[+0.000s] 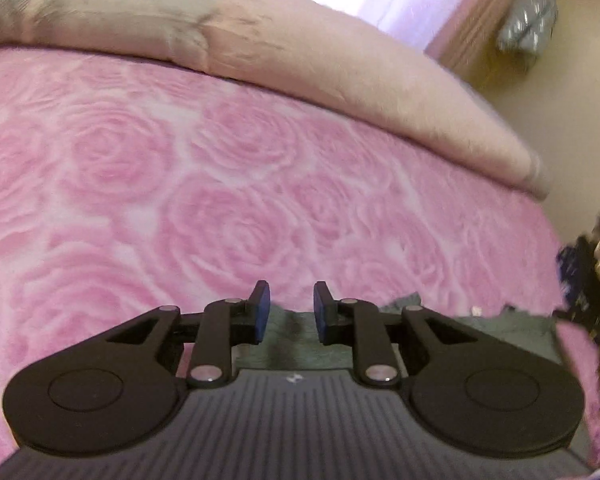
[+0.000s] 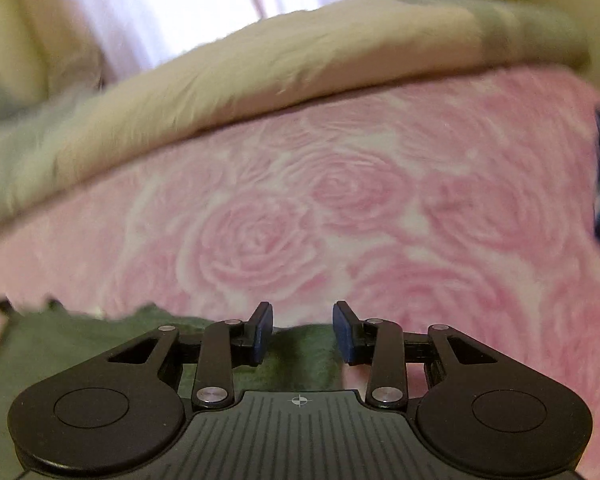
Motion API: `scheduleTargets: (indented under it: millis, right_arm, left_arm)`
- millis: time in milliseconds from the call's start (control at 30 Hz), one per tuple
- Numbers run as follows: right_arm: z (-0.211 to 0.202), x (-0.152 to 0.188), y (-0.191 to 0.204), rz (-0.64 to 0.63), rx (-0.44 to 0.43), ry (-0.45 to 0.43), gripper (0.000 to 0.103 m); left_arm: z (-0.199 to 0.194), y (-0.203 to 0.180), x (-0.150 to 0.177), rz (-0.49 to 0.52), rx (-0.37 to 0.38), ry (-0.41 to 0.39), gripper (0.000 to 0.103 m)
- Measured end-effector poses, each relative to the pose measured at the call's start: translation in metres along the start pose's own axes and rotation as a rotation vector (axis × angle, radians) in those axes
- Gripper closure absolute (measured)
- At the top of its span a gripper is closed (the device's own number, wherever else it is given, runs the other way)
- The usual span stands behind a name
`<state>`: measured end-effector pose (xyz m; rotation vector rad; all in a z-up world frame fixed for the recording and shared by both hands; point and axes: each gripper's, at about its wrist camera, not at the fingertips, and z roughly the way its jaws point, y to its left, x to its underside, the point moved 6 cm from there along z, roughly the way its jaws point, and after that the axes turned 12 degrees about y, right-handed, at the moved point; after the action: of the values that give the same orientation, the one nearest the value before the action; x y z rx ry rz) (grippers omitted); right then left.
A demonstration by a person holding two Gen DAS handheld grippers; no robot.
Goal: Fold clothes
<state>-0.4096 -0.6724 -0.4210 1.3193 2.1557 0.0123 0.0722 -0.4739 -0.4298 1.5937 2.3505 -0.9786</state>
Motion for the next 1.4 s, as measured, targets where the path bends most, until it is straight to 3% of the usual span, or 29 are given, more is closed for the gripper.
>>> scheduleTargets:
  millis: [200, 333, 367, 400, 633, 667, 700, 733, 900, 967, 1233, 1333, 1400]
  right_arm:
    - [-0.012, 0.024, -0.045, 0.118, -0.113, -0.004, 0.066]
    - [-0.016, 0.019, -0.055, 0.241, -0.242, -0.041, 0.065]
    - [-0.015, 0.017, -0.055, 0.252, -0.263, -0.042, 0.054]
    - [-0.013, 0.014, -0.055, 0.262, -0.285, -0.043, 0.034]
    - [-0.005, 0.004, -0.051, 0.247, -0.311, -0.054, 0.033]
    - [-0.004, 0.002, -0.051, 0.238, -0.304, -0.048, 0.038]
    - [-0.002, 0.002, -0.050, 0.223, -0.294, -0.041, 0.060]
    - [0.002, 0.002, -0.048, 0.210, -0.295, -0.017, 0.067]
    - [0.007, 0.005, -0.043, 0.181, -0.301, 0.006, 0.071]
    - [0.009, 0.006, -0.040, 0.149, -0.291, 0.014, 0.100]
    - [-0.004, -0.001, -0.027, 0.073, -0.222, -0.075, 0.101]
    - [-0.006, -0.004, -0.023, 0.058, -0.196, -0.095, 0.101]
    - [-0.008, -0.006, -0.021, 0.048, -0.179, -0.109, 0.100]
  left_arm:
    - [-0.010, 0.035, 0.011, -0.094, 0.080, 0.005, 0.073]
    - [-0.004, 0.037, 0.009, -0.146, 0.151, 0.011, 0.066]
    - [-0.001, 0.036, 0.008, -0.143, 0.155, 0.013, 0.066]
    - [0.001, 0.034, 0.008, -0.141, 0.160, 0.015, 0.066]
    - [0.016, 0.025, 0.003, -0.093, 0.185, 0.024, 0.073]
    - [0.017, 0.024, 0.004, -0.084, 0.194, 0.030, 0.084]
    - [0.018, 0.022, 0.005, -0.074, 0.203, 0.036, 0.089]
    - [0.019, 0.020, 0.006, -0.063, 0.213, 0.042, 0.094]
    - [0.020, 0.018, 0.010, -0.047, 0.231, 0.045, 0.097]
    - [0.016, 0.017, 0.008, -0.041, 0.222, 0.023, 0.099]
    - [-0.007, 0.007, -0.003, 0.045, 0.215, -0.118, 0.100]
    - [-0.006, 0.007, -0.005, 0.040, 0.219, -0.152, 0.100]
    - [0.000, 0.007, -0.004, 0.044, 0.182, -0.138, 0.099]
